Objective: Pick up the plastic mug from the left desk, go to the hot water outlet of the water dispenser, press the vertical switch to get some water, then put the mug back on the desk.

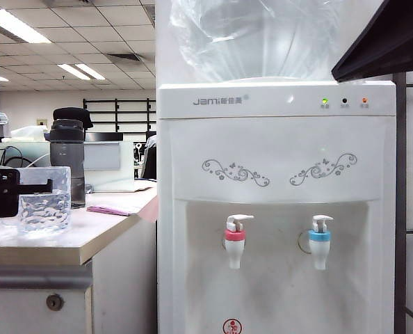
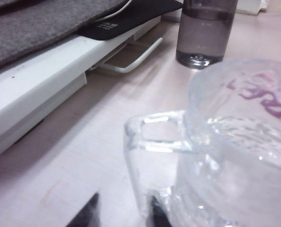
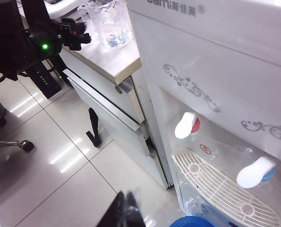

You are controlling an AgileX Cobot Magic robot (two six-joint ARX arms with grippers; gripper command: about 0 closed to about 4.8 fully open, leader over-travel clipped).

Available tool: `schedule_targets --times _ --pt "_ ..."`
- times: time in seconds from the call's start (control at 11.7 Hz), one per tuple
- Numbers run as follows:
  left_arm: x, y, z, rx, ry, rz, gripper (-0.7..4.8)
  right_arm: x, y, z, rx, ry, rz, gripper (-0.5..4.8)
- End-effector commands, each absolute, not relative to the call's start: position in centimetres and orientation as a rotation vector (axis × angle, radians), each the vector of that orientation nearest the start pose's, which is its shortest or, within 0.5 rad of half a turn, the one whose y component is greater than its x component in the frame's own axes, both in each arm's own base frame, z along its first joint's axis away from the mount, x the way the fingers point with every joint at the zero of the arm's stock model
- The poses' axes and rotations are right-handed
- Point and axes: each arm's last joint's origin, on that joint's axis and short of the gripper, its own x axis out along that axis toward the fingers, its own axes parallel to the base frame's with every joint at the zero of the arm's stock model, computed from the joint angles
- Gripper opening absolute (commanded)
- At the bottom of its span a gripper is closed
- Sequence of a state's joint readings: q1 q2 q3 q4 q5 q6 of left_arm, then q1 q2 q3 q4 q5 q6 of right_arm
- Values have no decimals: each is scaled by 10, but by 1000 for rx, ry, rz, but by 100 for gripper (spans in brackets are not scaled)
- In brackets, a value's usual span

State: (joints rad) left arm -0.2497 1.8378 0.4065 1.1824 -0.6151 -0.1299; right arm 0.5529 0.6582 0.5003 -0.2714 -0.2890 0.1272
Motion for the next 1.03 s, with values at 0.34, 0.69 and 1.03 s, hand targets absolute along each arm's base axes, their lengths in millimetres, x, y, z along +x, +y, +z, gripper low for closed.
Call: schedule_targets --times 0.34,0.69,1.03 --pt "233 -58 103 -83 95 226 133 123 86 249 66 471 803 -6" --pt "196 -49 157 0 81 152 133 123 86 249 66 472 804 -6" --pt "147 -23 192 1 137 80 133 123 86 249 66 471 803 -6"
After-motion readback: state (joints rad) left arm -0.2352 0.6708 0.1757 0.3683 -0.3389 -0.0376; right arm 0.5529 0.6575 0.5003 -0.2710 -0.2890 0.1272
